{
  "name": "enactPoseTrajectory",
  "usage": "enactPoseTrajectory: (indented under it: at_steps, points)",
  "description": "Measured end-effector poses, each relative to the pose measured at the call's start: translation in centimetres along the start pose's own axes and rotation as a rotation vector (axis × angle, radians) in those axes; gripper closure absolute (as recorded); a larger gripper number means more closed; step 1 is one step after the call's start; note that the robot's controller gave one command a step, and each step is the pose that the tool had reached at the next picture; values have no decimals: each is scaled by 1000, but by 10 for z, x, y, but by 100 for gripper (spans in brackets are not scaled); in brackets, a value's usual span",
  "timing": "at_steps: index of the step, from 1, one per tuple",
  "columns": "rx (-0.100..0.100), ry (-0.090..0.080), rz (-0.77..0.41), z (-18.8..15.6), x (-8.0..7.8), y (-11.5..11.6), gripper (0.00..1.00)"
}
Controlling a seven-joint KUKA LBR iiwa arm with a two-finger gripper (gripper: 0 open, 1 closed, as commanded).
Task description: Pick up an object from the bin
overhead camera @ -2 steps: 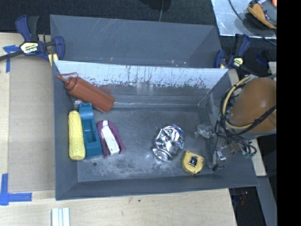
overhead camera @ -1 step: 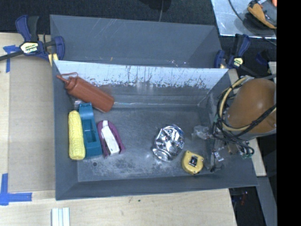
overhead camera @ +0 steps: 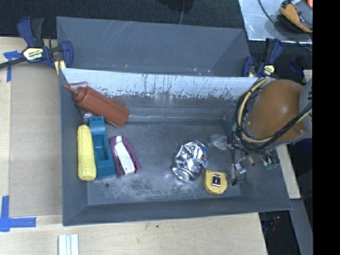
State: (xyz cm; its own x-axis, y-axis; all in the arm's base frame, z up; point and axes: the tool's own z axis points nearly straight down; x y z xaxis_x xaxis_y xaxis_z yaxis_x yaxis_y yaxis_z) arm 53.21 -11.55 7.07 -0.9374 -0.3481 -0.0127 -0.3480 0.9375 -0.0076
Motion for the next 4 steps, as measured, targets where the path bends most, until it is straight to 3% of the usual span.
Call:
enactPoseTrajectory:
  at_steps: [1,2,3,4]
  points:
    - [0,3,65,0,25,15,0]
    - [2,-8,-74,0,-66,15,0]
    - [3,-7,-45,0,-51,21,0]
    - [7,-11,-550,-16,-41,2,0]
